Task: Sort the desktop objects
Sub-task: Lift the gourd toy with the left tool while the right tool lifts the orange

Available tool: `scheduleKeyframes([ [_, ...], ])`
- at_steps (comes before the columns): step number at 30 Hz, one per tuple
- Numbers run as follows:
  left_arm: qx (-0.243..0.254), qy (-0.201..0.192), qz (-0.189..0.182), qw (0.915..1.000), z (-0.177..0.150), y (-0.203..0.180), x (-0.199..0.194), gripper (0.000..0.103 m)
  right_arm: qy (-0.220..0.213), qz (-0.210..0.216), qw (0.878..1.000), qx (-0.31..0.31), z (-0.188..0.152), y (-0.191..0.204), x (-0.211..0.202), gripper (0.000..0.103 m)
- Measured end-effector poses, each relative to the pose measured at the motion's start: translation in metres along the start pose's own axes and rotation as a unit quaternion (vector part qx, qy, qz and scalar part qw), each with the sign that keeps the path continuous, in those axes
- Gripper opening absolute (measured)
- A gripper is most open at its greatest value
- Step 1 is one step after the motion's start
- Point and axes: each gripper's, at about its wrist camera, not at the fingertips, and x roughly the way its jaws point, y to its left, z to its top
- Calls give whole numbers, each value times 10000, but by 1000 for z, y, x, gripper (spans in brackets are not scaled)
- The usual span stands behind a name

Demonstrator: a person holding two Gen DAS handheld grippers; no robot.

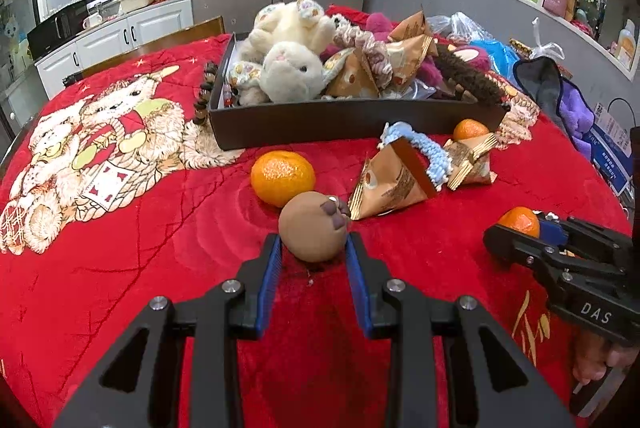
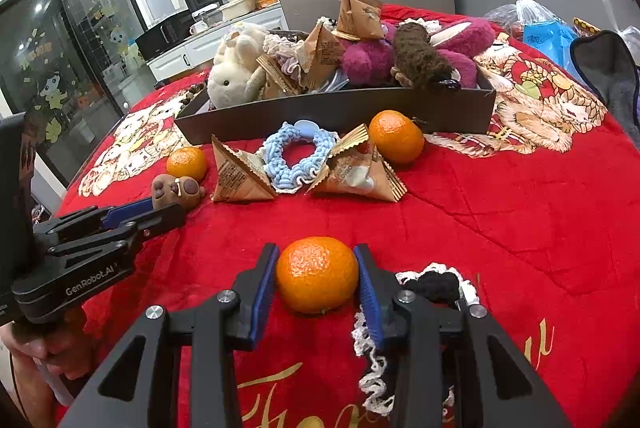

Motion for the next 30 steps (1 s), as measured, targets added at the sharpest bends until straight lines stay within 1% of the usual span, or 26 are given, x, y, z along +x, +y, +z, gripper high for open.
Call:
scheduleKeyframes([
  [8, 106, -229, -52, 9997, 1, -8, -16, 32, -183, 117, 9997, -96, -1, 4, -7, 39],
  [9, 107, -250, -52, 9996, 1, -8, -18, 29, -209, 138, 9996, -108, -1, 5, -8, 39],
  [10, 115, -294, -56, 9995, 1, -8, -20, 20, -240, 147, 9995, -118, -1, 5, -9, 39],
  [11, 128, -326, -63, 9994, 1, -9, -23, 19, -276, 145, 9994, -128, -1, 5, -11, 39],
  [13, 168, -356, -80, 9992, 2, -10, -27, 19, -319, 165, 9993, -122, -1, 5, -12, 39],
  [15, 197, -368, -20, 9991, 0, -11, -28, 19, -329, 201, 9992, -74, -1, 3, -13, 39],
  [17, 219, -285, -4, 9994, 0, -11, -24, 19, -311, 228, 9993, -8, -1, 0, -12, 39],
  [20, 106, -160, -186, 9996, -1, -7, -19, 19, -280, 233, 9993, 33, -1, -1, -11, 39],
  [22, 126, -168, -177, 9996, -1, -8, -17, 20, -266, 233, 9994, 37, -2, -1, -11, 39],
  [23, 194, -167, -146, 9996, -2, -9, -16, 21, -268, 245, 9993, 37, -2, -1, -11, 39],
  [24, 239, -159, -115, 9995, -2, -10, -15, 27, -266, 257, 9993, 39, -2, -1, -10, 39],
  [25, 254, -146, -83, 9995, -2, -11, -13, 40, -257, 264, 9993, 45, -2, -1, -10, 39],
  [26, 239, -144, -63, 9996, -2, -11, -11, 47, -240, 270, 9993, 52, -2, -1, -9, 39],
  [27, 214, -150, -50, 9996, -2, -10, -10, 57, -227, 280, 9993, 53, -2, -1, -8, 39],
  [30, 197, -75, -64, 9998, -2, -7, -3, 64, -200, 313, 9993, 17, -3, 0, -8, 39],
])
